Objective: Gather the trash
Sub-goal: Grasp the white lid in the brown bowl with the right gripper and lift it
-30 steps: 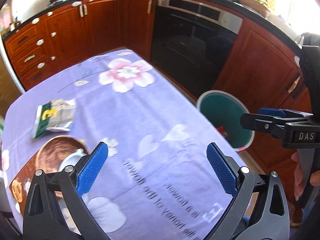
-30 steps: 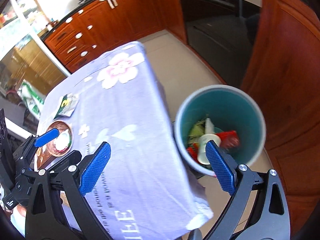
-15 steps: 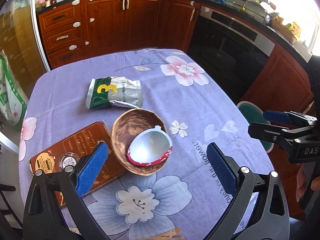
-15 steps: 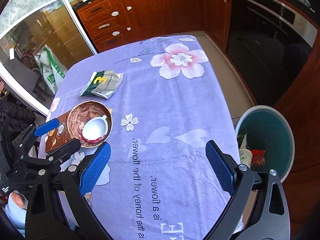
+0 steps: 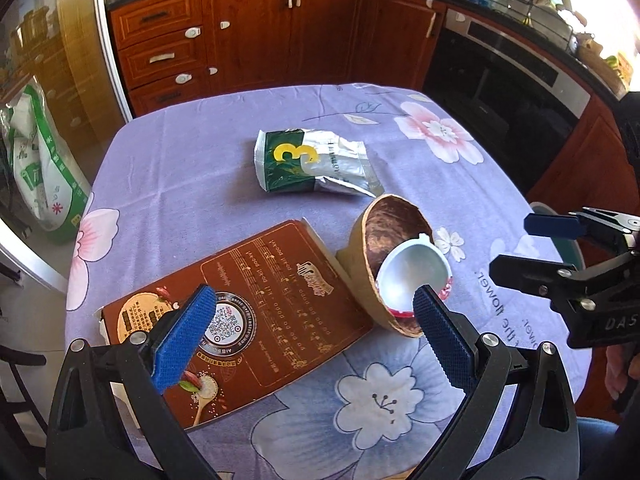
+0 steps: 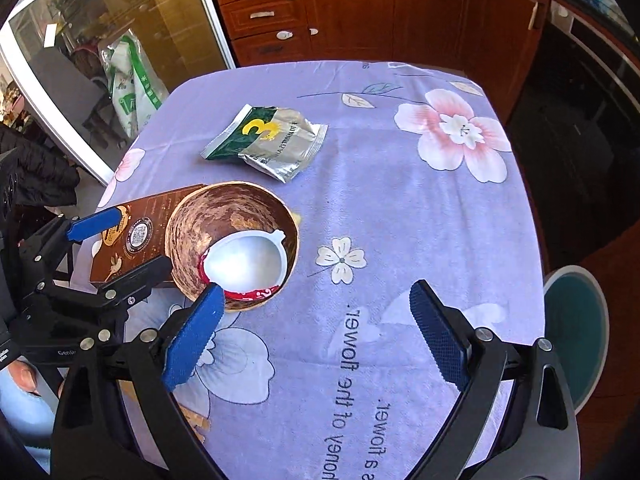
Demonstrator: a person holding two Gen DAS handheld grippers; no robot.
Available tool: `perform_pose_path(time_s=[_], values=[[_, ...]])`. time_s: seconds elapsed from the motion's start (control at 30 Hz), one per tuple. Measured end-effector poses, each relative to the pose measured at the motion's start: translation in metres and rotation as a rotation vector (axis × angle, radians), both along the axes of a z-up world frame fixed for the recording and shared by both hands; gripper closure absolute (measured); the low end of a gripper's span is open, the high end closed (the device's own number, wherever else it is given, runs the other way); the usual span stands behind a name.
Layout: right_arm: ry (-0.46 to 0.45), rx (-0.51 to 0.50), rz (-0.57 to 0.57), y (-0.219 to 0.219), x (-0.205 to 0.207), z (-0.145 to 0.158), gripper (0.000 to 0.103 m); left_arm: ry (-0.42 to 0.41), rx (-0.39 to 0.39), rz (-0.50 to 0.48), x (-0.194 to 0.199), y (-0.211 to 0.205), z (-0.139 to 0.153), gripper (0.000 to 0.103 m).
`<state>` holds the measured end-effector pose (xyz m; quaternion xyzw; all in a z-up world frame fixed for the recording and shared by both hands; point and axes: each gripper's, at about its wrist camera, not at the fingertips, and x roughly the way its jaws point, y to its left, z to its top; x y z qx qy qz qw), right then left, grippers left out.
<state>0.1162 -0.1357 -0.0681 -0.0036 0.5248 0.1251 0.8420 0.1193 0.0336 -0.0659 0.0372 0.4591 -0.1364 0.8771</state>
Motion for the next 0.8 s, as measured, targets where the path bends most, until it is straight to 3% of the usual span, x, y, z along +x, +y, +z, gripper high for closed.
perform_pose_path(time_s=[0.07,0.17,0.33,0.53,0.8], values=[[0.021,0.003,0.002,0.005,0.006,-0.008,0.046,0.002,0.012,-0.005,0.002,0.001,-0.004,0.004],[0.050,0.018,0.018,0.011,0.013,-0.020,0.059,0.008,0.020,-0.008,0.005,0.002,-0.009,0.004],[0.044,0.030,0.064,0.022,0.019,-0.024,0.071,0.005,0.003,-0.009,0.006,0.008,-0.011,0.004],[0.048,0.034,0.110,0.033,0.028,-0.029,0.076,0.007,0.000,-0.008,0.007,0.009,-0.011,0.004],[0.121,0.042,0.164,0.040,0.022,-0.046,0.076,0.023,-0.008,0.005,0.009,0.012,-0.016,0.004]])
